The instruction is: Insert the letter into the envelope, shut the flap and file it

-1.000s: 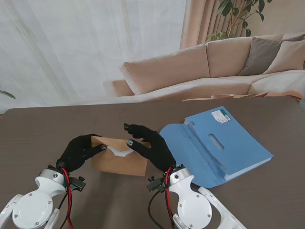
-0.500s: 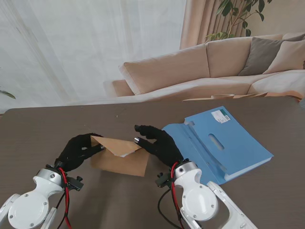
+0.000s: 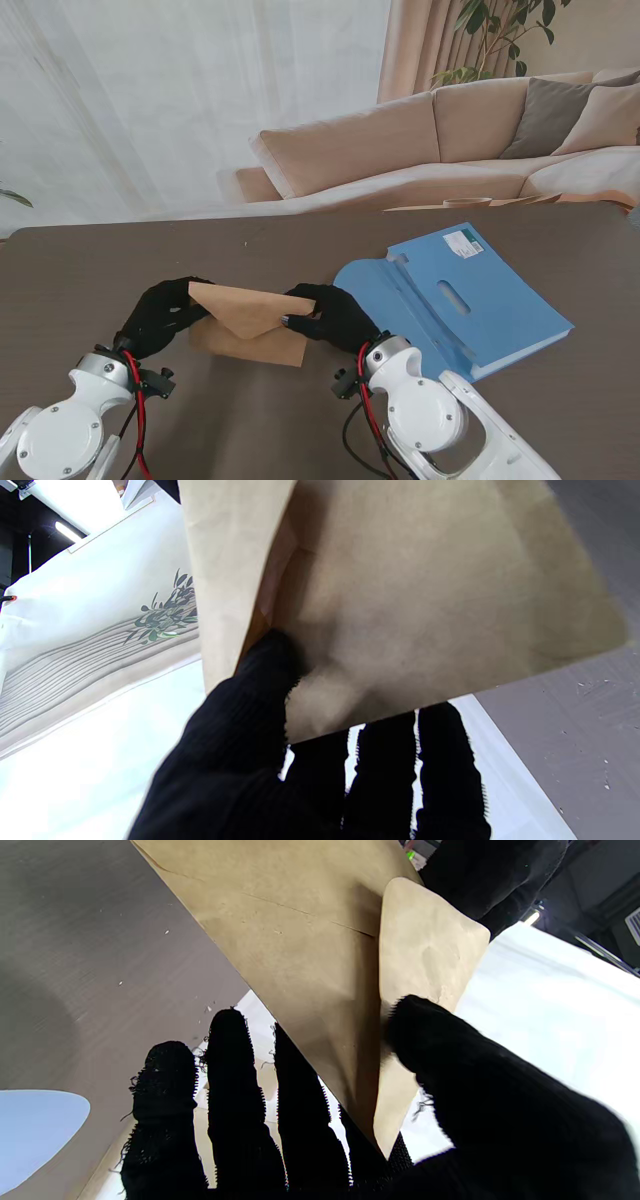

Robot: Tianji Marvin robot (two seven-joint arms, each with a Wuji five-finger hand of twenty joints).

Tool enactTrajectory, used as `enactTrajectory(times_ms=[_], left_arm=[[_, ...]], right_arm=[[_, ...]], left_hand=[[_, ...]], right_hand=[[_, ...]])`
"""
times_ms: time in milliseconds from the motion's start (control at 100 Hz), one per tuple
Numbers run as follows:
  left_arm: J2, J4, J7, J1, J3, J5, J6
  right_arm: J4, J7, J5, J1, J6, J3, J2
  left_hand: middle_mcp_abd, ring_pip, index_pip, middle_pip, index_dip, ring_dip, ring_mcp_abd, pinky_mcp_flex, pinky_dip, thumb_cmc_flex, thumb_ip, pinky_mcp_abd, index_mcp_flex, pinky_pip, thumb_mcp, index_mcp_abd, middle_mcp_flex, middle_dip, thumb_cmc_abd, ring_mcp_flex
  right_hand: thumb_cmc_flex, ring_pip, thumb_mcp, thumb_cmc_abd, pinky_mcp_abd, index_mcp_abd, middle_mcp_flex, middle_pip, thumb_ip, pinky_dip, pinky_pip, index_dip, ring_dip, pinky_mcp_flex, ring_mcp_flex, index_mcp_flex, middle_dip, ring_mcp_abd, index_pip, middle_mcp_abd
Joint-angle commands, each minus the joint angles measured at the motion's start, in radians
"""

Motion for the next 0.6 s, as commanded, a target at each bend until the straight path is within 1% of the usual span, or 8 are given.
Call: enactTrajectory(times_ms=[0, 130, 230, 290, 420, 490, 540, 590], left_arm=[[-0.006, -0.014, -0.022, 0.010, 0.000, -0.010, 0.004], [-0.003, -0.018, -0.039, 0.011, -0.006, -0.015, 0.010], [0.000, -0.023, -0.057, 0.014, -0.014, -0.026, 0.019], [0.004, -0.026, -0.078, 0.016, -0.023, -0.033, 0.022], [0.022, -0.035, -0.183, 0.025, -0.061, -0.064, 0.036], [0.037, -0.034, -0.256, 0.027, -0.084, -0.077, 0.038], [0.048, -0.028, -0.299, 0.024, -0.094, -0.069, 0.032], [0.056, -0.021, -0.328, 0.020, -0.099, -0.062, 0.021]], right_arm=[[0.019, -0.008, 0.016, 0.009, -0.008, -0.010, -0.014], [0.047, -0.047, 0.064, 0.023, -0.035, -0.021, -0.030], [0.058, -0.074, 0.085, 0.028, -0.041, -0.027, -0.041], [0.060, -0.089, 0.095, 0.029, -0.038, -0.029, -0.046], [0.058, -0.105, 0.109, 0.028, -0.025, -0.027, -0.053], [0.058, -0.115, 0.119, 0.029, -0.016, -0.026, -0.057], [0.058, -0.120, 0.126, 0.030, -0.011, -0.025, -0.060], [0.059, -0.122, 0.129, 0.031, -0.007, -0.024, -0.061]], left_hand=[[-0.003, 0.007, 0.124, 0.032, 0.056, 0.020, 0.006, -0.003, -0.014, 0.052, 0.025, 0.004, 0.047, 0.024, 0.069, -0.025, 0.021, 0.019, 0.088, 0.007], [0.002, -0.018, 0.106, 0.011, 0.038, 0.009, -0.002, -0.012, -0.021, 0.052, 0.021, -0.002, 0.038, 0.012, 0.069, -0.020, 0.013, 0.006, 0.086, -0.009], [-0.013, -0.060, 0.076, -0.028, -0.008, -0.011, -0.015, -0.023, -0.031, 0.068, 0.022, -0.013, 0.011, -0.006, 0.061, 0.000, -0.003, -0.008, 0.079, -0.041], [-0.032, -0.111, 0.060, -0.107, -0.028, 0.029, -0.029, -0.035, -0.035, 0.067, 0.019, -0.024, -0.041, -0.020, 0.091, 0.009, -0.026, 0.035, 0.055, -0.079], [-0.079, -0.264, -0.066, -0.240, -0.055, 0.047, -0.082, -0.088, -0.042, 0.041, 0.020, -0.064, -0.213, -0.085, 0.174, 0.033, -0.191, 0.092, -0.002, -0.202], [-0.109, -0.315, -0.136, -0.156, -0.121, -0.088, -0.121, -0.120, -0.036, -0.027, 0.021, -0.083, -0.307, -0.167, 0.258, 0.041, -0.362, -0.026, -0.004, -0.284], [-0.140, -0.369, -0.177, -0.112, -0.158, -0.116, -0.140, -0.137, -0.032, -0.090, 0.049, -0.095, -0.388, -0.226, 0.298, 0.042, -0.476, -0.183, 0.006, -0.331], [-0.155, -0.418, -0.213, -0.123, -0.178, -0.136, -0.158, -0.153, -0.040, -0.127, 0.051, -0.104, -0.444, -0.281, 0.292, 0.049, -0.538, -0.219, -0.028, -0.369]], right_hand=[[0.063, 0.043, 0.043, -0.029, -0.012, -0.064, 0.065, 0.023, -0.029, 0.004, 0.055, -0.079, 0.019, 0.036, 0.066, 0.035, 0.011, -0.008, 0.158, -0.027], [0.133, 0.105, 0.066, -0.007, 0.011, -0.106, 0.204, 0.034, -0.030, 0.012, 0.121, -0.036, 0.032, 0.122, 0.175, 0.156, 0.022, 0.006, 0.257, -0.024], [0.147, 0.219, 0.088, -0.002, 0.024, -0.116, 0.261, 0.106, -0.027, 0.033, 0.223, 0.101, 0.069, 0.185, 0.238, 0.172, 0.090, 0.020, 0.304, -0.013], [0.149, 0.305, 0.107, -0.004, 0.024, -0.107, 0.268, 0.177, -0.022, 0.053, 0.290, 0.197, 0.102, 0.219, 0.263, 0.173, 0.139, 0.027, 0.317, -0.001], [0.150, 0.405, 0.132, -0.013, 0.023, -0.081, 0.279, 0.249, -0.020, 0.073, 0.370, 0.273, 0.135, 0.281, 0.310, 0.173, 0.186, 0.027, 0.329, 0.012], [0.152, 0.423, 0.138, -0.017, 0.026, -0.068, 0.282, 0.260, -0.021, 0.075, 0.387, 0.285, 0.139, 0.298, 0.321, 0.175, 0.192, 0.031, 0.329, 0.019], [0.153, 0.429, 0.142, -0.019, 0.027, -0.062, 0.284, 0.264, -0.021, 0.076, 0.394, 0.289, 0.140, 0.305, 0.327, 0.176, 0.193, 0.032, 0.329, 0.022], [0.153, 0.432, 0.143, -0.019, 0.027, -0.061, 0.286, 0.265, -0.022, 0.076, 0.398, 0.290, 0.140, 0.310, 0.330, 0.176, 0.193, 0.031, 0.328, 0.021]])
